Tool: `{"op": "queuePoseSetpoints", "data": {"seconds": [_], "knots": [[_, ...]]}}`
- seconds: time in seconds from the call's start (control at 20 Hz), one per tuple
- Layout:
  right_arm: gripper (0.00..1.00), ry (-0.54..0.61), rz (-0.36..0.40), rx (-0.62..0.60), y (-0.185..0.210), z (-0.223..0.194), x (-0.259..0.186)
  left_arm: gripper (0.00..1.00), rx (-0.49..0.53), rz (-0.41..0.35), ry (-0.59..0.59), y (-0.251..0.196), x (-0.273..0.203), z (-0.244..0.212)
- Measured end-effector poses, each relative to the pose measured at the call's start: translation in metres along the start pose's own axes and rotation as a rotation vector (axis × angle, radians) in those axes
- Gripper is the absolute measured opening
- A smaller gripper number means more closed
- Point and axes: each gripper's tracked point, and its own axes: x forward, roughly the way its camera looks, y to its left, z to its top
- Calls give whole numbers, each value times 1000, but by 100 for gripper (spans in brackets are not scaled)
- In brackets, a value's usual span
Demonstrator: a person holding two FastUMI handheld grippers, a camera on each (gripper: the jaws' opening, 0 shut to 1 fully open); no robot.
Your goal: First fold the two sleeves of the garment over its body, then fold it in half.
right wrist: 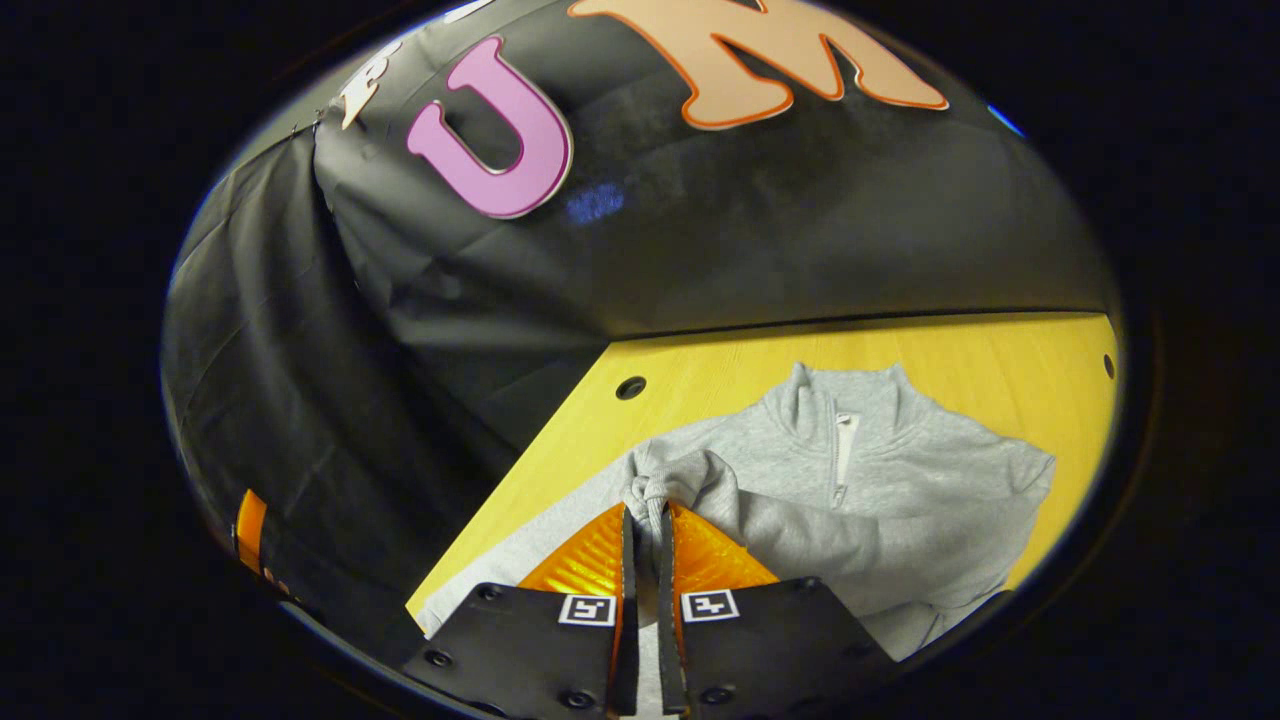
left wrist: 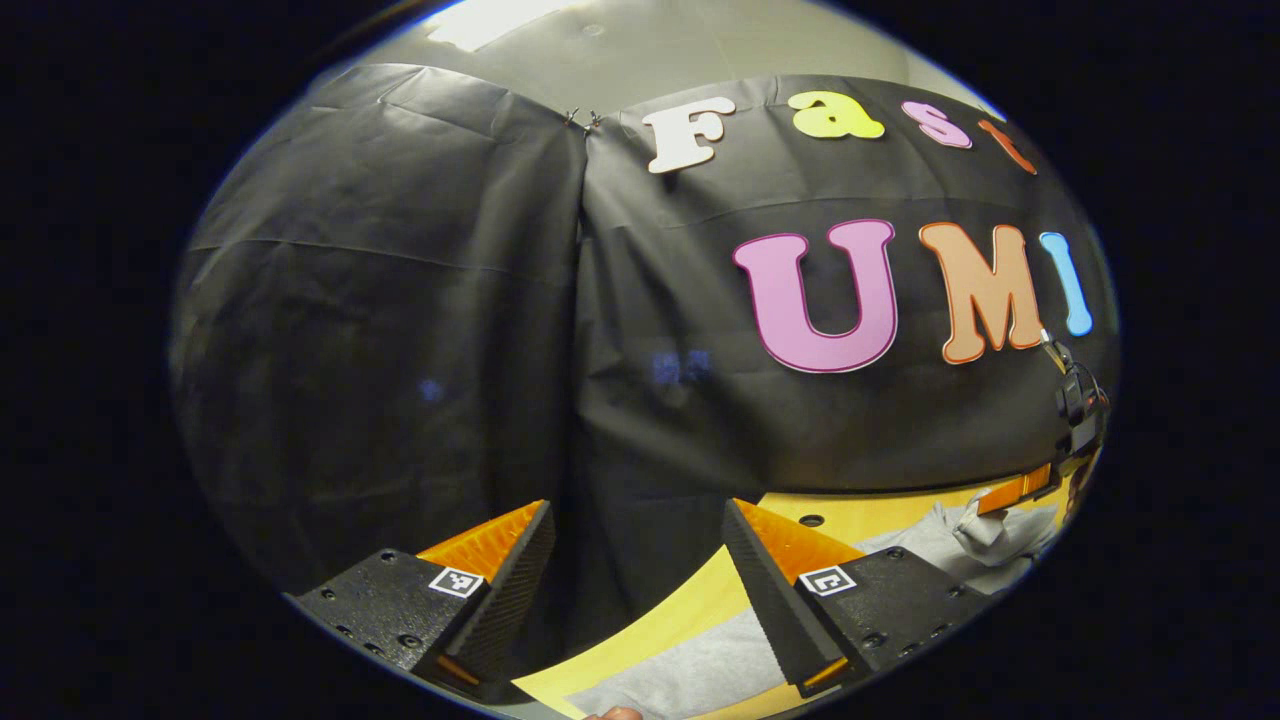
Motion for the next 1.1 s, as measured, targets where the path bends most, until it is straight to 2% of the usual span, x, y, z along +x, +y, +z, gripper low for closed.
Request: {"op": "queuePoseSetpoints", "data": {"seconds": [0.15, 0.45, 0.55, 0.6, 0.7, 0.8, 0.85, 1.1], "knots": [[10, 72, -23, 18, -1, -26, 33, 98, 5, 29, 27, 19, -1, -12], [10, 183, -65, 102, -2, -61, 61, 98, 17, 41, 122, 32, -8, -56], [20, 185, -36, 118, 4, -60, 61, 98, 33, 35, 162, 34, -11, -77], [21, 182, -16, 118, 6, -53, 54, 99, 32, 30, 183, 34, -12, -86], [57, 152, 36, 100, 20, -47, 51, 98, 25, 18, 236, 29, -15, -110], [93, 116, 45, 39, 26, -44, 44, 99, 24, 0, 285, 22, -15, -133], [96, 97, 40, -3, 27, -40, 38, 100, 28, -7, 308, 19, -18, -146], [96, -17, 18, -163, 27, -26, 6, 97, -1, -22, 426, 11, -31, -201]]}}
